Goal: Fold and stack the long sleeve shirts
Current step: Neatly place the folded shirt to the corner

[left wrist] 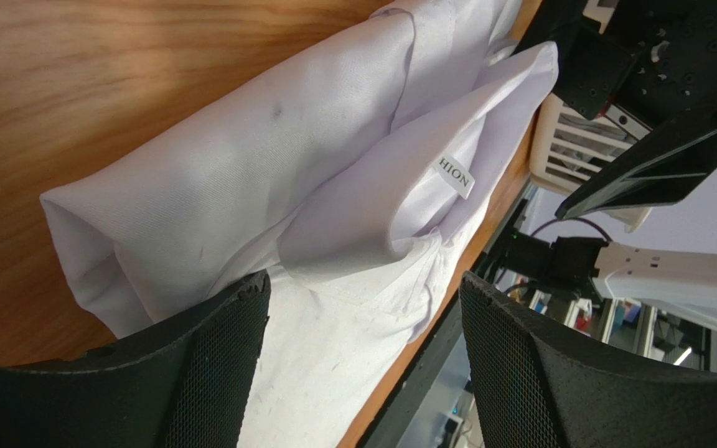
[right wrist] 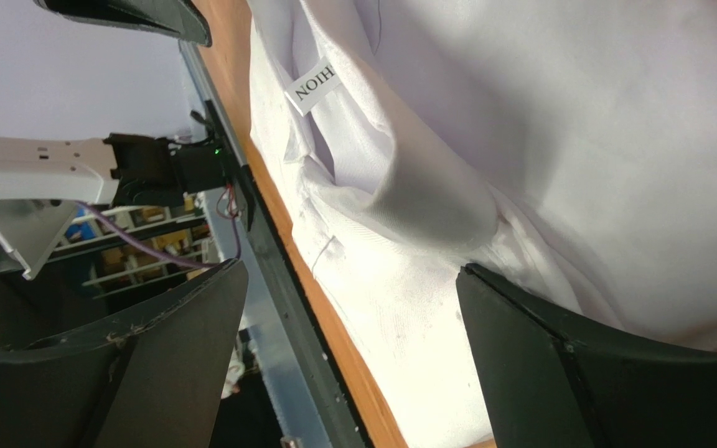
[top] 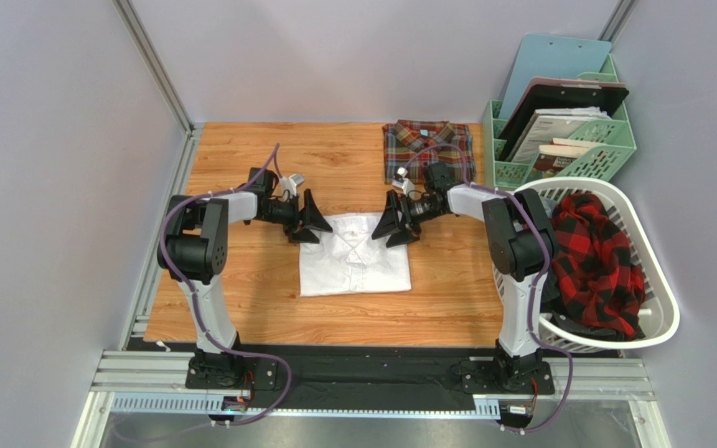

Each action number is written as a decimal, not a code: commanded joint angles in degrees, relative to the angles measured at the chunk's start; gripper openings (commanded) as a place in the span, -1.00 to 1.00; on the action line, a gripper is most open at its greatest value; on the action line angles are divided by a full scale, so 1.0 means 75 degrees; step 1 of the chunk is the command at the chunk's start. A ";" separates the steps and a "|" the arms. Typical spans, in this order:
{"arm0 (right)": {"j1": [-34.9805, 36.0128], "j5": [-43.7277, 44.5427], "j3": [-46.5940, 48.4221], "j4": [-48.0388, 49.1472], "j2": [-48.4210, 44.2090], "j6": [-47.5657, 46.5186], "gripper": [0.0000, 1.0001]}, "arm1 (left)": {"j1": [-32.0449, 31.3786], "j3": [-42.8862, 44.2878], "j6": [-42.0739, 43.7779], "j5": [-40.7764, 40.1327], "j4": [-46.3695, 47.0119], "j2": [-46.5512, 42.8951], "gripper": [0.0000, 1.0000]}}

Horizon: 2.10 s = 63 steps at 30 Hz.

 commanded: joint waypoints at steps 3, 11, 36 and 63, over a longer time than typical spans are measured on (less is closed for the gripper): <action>0.0327 0.0922 0.1157 -0.0358 -0.0360 -0.0166 0.81 | 0.0465 -0.0051 0.0898 -0.0262 -0.0100 -0.1176 0.60; 0.0059 0.2034 -0.0900 -0.0053 -0.3009 0.0820 0.82 | -0.0903 0.0946 0.4862 -0.1736 -0.2080 -0.3496 0.35; -0.0621 0.4626 -0.2955 0.0427 -0.4793 0.2449 0.92 | -0.7081 0.0195 0.8346 -0.5992 0.0227 -0.1438 -0.21; -0.0305 0.3455 -0.3237 0.1657 -0.3879 0.3432 0.97 | -0.6461 0.0383 0.7046 -0.5770 0.0544 -0.2163 -1.00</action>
